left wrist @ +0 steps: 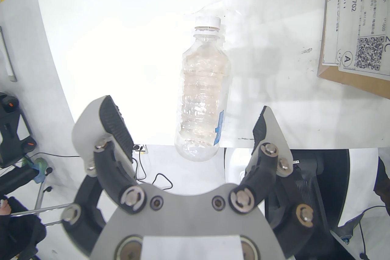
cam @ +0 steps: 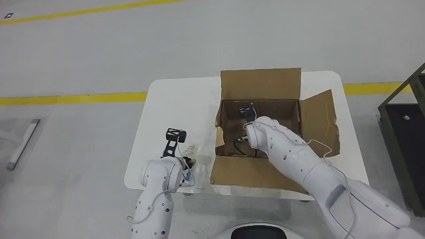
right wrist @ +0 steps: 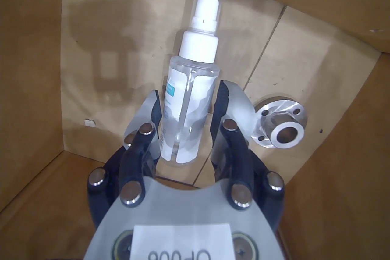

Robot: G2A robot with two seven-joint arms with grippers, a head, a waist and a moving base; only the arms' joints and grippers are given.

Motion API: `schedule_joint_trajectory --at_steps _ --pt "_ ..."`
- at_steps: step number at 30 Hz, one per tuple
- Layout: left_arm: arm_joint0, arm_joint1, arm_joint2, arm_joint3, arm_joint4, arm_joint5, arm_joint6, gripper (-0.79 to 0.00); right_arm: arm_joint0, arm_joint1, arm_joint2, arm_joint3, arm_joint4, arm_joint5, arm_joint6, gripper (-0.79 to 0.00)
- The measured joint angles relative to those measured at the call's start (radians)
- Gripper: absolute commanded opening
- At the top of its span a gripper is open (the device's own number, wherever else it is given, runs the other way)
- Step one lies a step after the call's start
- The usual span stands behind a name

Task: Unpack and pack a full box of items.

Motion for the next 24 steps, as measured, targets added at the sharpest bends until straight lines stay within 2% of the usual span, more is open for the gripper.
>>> schedule_joint_trajectory --at_steps 2,5,6,8,17,24 --pt "0.000 0.000 0.000 0.000 0.000 0.000 0.000 0.000 0.003 -0.004 0.000 0.010 -0.001 -0.005 0.002 -0.413" --pt "0.000 0.000 0.000 0.000 0.000 0.000 0.000 0.000 0.009 -0.011 -0.001 0.029 -0.002 -0.010 0.005 -0.483" --pt "0.000 0.000 0.000 0.000 0.000 0.000 0.000 0.000 0.012 -0.014 -0.001 0.036 -0.003 -0.012 0.007 -0.548" --pt "0.000 0.000 0.000 0.000 0.000 0.000 0.000 0.000 0.016 -0.018 0.000 0.047 -0.003 -0.015 0.008 -0.776" --pt "0.000 0.000 0.000 0.000 0.000 0.000 0.000 0.000 0.036 -0.031 0.017 0.063 0.006 -0.038 -0.015 -0.785" --pt "0.000 0.000 0.000 0.000 0.000 0.000 0.000 0.000 0.028 -0.004 0.069 -0.029 -0.004 -0.056 -0.048 -0.785"
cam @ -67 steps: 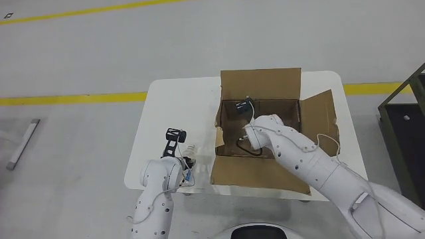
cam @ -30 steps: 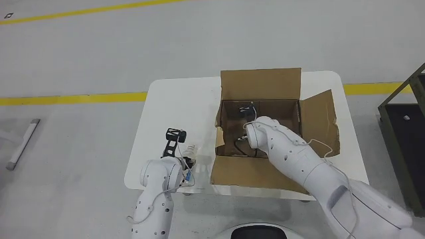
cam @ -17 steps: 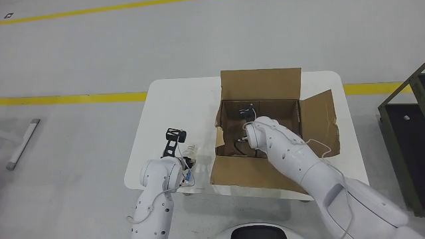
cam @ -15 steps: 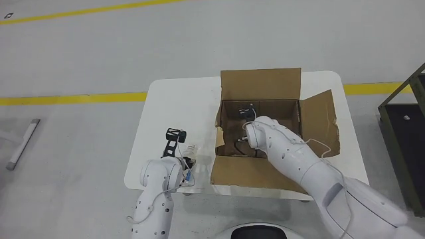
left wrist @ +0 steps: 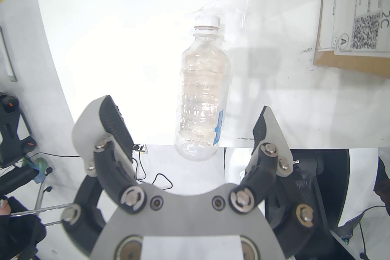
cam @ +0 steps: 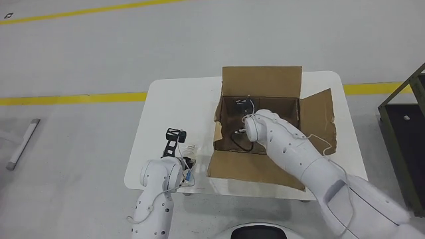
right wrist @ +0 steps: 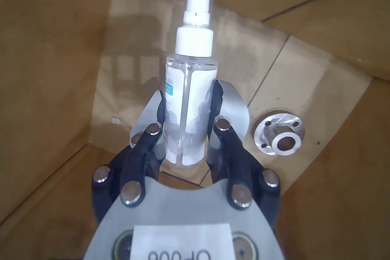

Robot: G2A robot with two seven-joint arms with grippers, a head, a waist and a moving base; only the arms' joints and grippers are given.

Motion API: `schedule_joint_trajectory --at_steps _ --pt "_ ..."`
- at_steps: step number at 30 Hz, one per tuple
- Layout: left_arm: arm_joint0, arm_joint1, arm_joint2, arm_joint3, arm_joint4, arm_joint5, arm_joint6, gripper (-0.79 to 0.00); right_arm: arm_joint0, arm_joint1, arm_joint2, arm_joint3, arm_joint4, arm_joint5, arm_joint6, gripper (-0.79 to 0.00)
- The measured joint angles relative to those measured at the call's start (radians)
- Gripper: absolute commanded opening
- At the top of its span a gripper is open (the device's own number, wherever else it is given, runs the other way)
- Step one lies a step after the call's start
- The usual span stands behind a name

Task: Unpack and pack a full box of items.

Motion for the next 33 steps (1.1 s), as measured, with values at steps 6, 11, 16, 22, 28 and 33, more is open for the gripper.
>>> schedule_joint_trajectory --at_steps 6,11,16,22,28,33 --pt "0.000 0.000 0.000 0.000 0.000 0.000 0.000 0.000 -0.078 0.072 0.095 -0.256 -0.101 0.028 0.019 -0.785" --pt "0.000 0.000 0.000 0.000 0.000 0.000 0.000 0.000 -0.250 0.158 0.231 -0.644 -0.284 0.038 0.103 -0.785" --pt "0.000 0.000 0.000 0.000 0.000 0.000 0.000 0.000 -0.427 0.208 0.341 -0.995 -0.436 -0.015 0.210 -0.785" --pt "0.000 0.000 0.000 0.000 0.000 0.000 0.000 0.000 -0.424 0.208 0.340 -0.996 -0.434 -0.015 0.209 -0.785" --pt "0.000 0.000 0.000 0.000 0.000 0.000 0.000 0.000 -0.425 0.208 0.340 -0.997 -0.434 -0.015 0.209 -0.785" --pt "0.000 0.000 0.000 0.000 0.000 0.000 0.000 0.000 -0.449 0.209 0.360 -1.031 -0.413 -0.035 0.163 -0.785"
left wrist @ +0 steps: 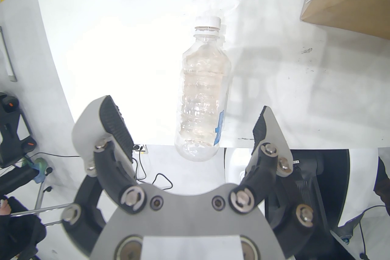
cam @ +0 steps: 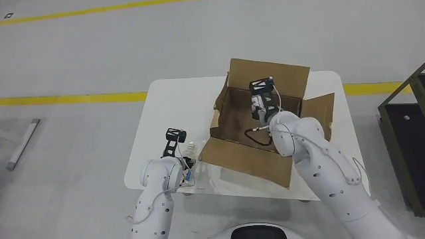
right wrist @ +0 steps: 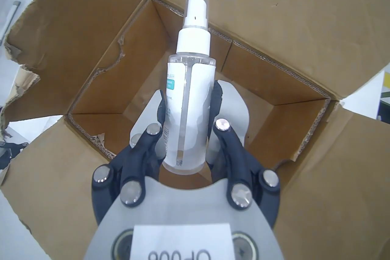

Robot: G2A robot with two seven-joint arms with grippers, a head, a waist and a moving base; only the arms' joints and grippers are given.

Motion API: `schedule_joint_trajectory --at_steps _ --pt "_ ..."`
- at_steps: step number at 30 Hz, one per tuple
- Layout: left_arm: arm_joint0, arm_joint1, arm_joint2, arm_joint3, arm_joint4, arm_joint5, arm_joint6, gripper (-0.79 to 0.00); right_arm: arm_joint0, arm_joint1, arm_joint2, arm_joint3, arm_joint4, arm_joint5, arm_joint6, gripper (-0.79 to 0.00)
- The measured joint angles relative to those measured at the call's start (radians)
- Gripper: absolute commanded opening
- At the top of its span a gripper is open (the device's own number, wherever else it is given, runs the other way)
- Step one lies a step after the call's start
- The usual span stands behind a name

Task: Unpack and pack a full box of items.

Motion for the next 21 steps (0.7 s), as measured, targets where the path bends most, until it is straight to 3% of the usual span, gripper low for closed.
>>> schedule_joint_trajectory --at_steps 5,15,21 --pt "0.000 0.000 0.000 0.000 0.000 0.000 0.000 0.000 -0.053 0.010 0.074 -0.122 0.033 -0.026 -0.023 -0.785" --pt "0.000 0.000 0.000 0.000 0.000 0.000 0.000 0.000 -0.288 0.044 0.369 -0.453 0.188 -0.103 -0.045 -0.785" --pt "0.000 0.000 0.000 0.000 0.000 0.000 0.000 0.000 -0.337 0.048 0.410 -0.486 0.228 -0.127 -0.057 -0.785"
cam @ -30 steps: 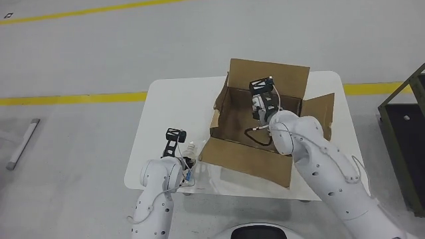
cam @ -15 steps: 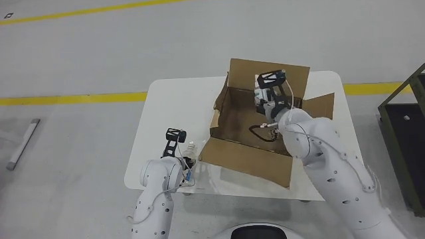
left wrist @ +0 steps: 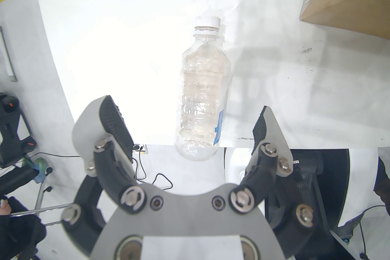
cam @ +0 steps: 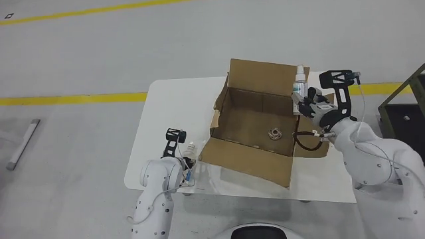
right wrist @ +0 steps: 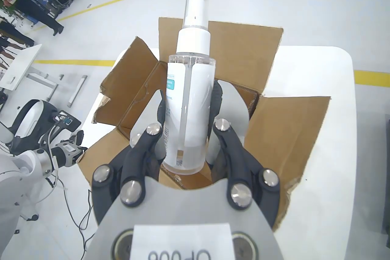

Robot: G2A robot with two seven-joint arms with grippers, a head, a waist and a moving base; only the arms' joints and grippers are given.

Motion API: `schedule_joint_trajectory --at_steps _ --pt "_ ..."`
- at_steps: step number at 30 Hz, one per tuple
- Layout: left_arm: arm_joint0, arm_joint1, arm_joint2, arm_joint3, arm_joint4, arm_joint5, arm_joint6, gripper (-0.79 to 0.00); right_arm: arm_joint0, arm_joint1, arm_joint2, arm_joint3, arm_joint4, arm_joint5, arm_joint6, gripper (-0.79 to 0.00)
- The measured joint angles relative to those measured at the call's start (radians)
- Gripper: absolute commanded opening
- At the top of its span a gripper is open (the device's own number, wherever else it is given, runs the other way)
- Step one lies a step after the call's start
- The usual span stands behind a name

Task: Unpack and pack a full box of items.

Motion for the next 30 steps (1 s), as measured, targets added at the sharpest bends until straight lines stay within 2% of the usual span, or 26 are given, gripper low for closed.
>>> schedule_joint_trajectory --at_steps 9,14,17,23,25,30 --pt "0.000 0.000 0.000 0.000 0.000 0.000 0.000 0.000 -0.001 0.000 0.000 0.001 0.001 -0.001 -0.002 -0.785" --pt "0.005 0.001 -0.015 -0.014 -0.019 0.005 0.015 0.000 -0.028 0.003 0.014 -0.009 0.044 -0.030 -0.056 -0.785" --pt "0.006 0.005 -0.060 -0.080 -0.086 0.001 0.004 0.000 -0.049 0.007 0.040 -0.017 0.073 -0.055 -0.070 -0.785" --pt "-0.014 0.013 -0.124 -0.261 -0.267 -0.055 -0.095 0.000 -0.102 0.015 0.084 -0.027 0.116 -0.105 -0.099 -0.785" --pt "-0.039 0.014 -0.123 -0.296 -0.337 -0.074 -0.131 0.000 -0.121 0.017 0.098 -0.030 0.124 -0.109 -0.106 -0.785" --pt "-0.132 0.014 -0.059 -0.295 -0.428 -0.079 -0.186 0.000 -0.164 0.022 0.126 -0.052 0.141 -0.110 -0.117 -0.785"
